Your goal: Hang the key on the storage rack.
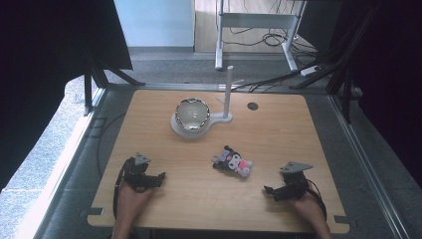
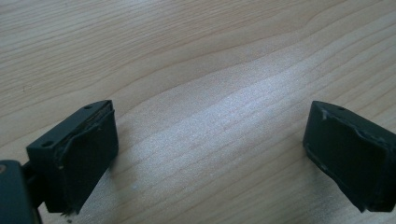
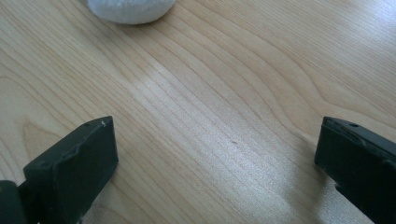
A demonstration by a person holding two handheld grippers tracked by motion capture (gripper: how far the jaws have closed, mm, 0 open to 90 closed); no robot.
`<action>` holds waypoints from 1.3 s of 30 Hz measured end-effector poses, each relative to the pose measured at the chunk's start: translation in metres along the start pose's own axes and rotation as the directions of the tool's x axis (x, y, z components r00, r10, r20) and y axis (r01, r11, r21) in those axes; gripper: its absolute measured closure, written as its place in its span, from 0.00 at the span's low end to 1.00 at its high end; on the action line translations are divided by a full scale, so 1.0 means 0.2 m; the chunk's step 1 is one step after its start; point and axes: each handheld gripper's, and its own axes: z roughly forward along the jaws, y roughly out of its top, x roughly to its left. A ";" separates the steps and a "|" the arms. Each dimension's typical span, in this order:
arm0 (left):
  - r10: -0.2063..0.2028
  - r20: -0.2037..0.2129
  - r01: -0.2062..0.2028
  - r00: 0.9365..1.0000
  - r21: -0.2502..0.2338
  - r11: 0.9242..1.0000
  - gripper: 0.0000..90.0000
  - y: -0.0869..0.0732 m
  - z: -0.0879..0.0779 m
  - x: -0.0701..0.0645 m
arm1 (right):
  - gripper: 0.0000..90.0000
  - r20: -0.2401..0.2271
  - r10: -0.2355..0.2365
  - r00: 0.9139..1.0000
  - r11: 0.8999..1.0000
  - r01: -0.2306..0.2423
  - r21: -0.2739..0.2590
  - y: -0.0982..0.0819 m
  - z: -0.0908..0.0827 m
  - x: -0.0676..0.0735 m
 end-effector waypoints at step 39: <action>0.000 0.000 0.000 1.000 0.001 1.000 0.04 0.00 0.00 0.00 | 0.00 -0.060 -0.096 0.994 0.992 0.100 0.072 0.20 0.02 -0.02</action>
